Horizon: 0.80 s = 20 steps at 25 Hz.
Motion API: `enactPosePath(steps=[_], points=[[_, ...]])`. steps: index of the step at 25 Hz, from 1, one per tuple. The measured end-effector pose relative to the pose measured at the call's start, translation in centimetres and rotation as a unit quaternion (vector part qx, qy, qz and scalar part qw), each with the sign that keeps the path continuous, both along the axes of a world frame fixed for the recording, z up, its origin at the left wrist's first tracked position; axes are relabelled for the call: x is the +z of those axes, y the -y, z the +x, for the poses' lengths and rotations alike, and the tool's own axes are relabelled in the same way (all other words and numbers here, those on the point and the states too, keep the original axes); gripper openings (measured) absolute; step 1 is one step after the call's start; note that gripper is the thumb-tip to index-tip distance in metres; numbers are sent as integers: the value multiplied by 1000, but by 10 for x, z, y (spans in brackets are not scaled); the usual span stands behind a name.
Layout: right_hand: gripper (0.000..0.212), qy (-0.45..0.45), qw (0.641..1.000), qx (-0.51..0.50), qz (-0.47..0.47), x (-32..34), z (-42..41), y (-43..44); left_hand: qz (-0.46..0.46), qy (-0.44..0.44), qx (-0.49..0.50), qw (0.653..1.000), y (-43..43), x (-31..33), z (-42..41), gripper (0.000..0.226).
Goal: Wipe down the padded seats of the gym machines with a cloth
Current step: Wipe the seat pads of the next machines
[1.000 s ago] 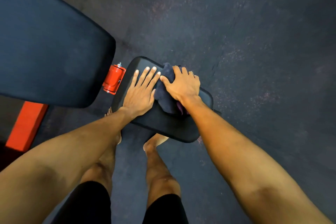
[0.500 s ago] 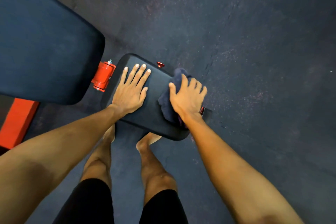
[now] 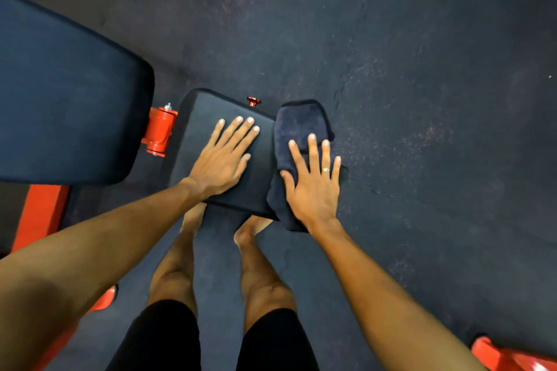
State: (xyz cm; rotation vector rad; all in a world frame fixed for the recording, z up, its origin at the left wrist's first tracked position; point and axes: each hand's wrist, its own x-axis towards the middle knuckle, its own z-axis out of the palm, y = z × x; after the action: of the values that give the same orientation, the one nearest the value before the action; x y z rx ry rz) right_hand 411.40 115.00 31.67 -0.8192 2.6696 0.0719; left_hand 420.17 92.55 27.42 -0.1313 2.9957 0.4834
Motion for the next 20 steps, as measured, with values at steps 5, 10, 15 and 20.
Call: enactPosePath(steps=[5, 10, 15, 20], points=[[77, 12, 995, -101, 9, -3, 1, 72, 2, -8, 7, 1000, -16, -2, 3, 60], [76, 32, 998, 15, -50, 6, 48, 4, 12, -1, 1, 1000, -16, -1, 1, 61], [83, 177, 944, -259, -100, 16, 23, -23, -5, 20, -38, 999, -29, 5, -8, 60], [83, 207, 864, -416, -195, 11, -23, 7, -10, 36, -33, 999, -33, 6, -7, 62]])
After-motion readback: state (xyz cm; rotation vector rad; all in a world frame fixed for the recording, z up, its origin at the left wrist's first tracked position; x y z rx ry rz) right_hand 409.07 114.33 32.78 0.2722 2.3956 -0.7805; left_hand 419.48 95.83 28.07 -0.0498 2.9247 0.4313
